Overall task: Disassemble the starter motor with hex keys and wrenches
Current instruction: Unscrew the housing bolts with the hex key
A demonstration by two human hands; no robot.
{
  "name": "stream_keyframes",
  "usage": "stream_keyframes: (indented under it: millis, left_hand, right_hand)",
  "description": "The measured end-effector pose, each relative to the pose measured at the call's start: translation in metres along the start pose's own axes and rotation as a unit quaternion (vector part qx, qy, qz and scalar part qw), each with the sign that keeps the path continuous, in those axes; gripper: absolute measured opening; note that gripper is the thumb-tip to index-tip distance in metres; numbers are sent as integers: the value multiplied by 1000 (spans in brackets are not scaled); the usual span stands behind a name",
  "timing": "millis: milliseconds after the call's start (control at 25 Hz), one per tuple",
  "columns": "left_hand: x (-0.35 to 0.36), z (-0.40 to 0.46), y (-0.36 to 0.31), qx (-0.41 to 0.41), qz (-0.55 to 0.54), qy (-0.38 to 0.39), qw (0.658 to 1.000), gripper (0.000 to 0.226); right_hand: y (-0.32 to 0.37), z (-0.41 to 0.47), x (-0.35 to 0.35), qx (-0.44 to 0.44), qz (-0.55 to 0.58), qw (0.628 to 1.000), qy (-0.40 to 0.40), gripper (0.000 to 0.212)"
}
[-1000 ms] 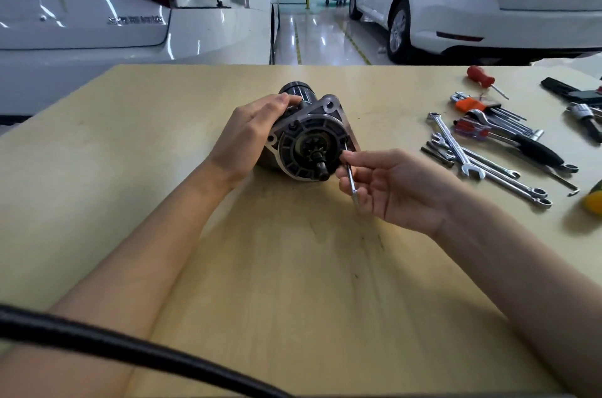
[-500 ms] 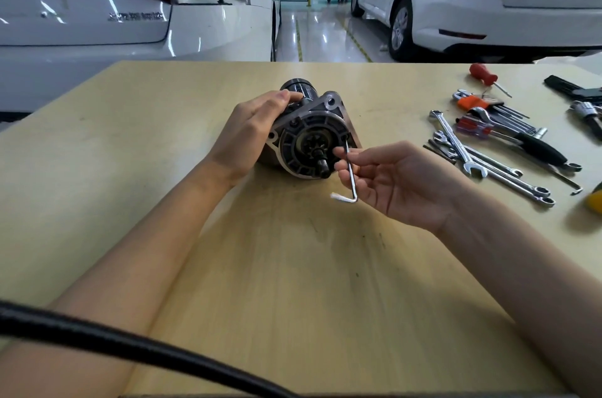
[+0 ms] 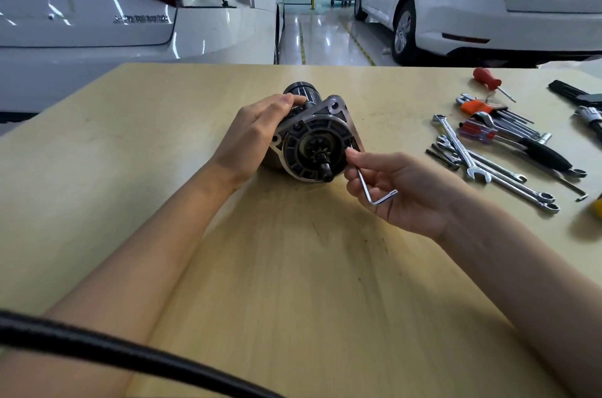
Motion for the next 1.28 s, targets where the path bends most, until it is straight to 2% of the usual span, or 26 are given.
stream_keyframes:
  millis: [280,440,640,800,920,1080,1160,1280]
  left_hand:
    - [0,-1,-2,8,7,-1,1000,31]
    - [0,-1,-2,10,9,0,1000,32]
    - [0,-1,-1,7,7,0,1000,31]
    - [0,0,0,7,9,1,1000,31]
    - [0,-1,0,5,6,0,1000,31]
    - [0,0,0,4,-3,4,1000,31]
    - [0,0,1,1,-8,4,1000,34]
    - [1,0,2,-3,-2,-1,1000,35]
  right_hand:
    - [3,-5,3,19,29,999,36,7]
    - [6,-6,-1,21,53,998,29,20]
    - [5,-4,1,15,44,999,16,12]
    - [3,-2,0,11,21,1000,2,16]
    - [0,0,-2,29,15,999,14,18]
    - [4,-6,-5,48,-27,997,46,7]
    - [9,-10,-6,39,-44,997,56,5]
    - [19,-12,-10,-31,-30,998,35,8]
Point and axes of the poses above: each hand's wrist, its own z-axis towards the middle knuckle, its own x-axis out of the palm, y = z × x, the point moved 4 cm from there along z, towards the middle knuckle, and after that the axes turned 9 degrees about -z, right-handed, at the moved point
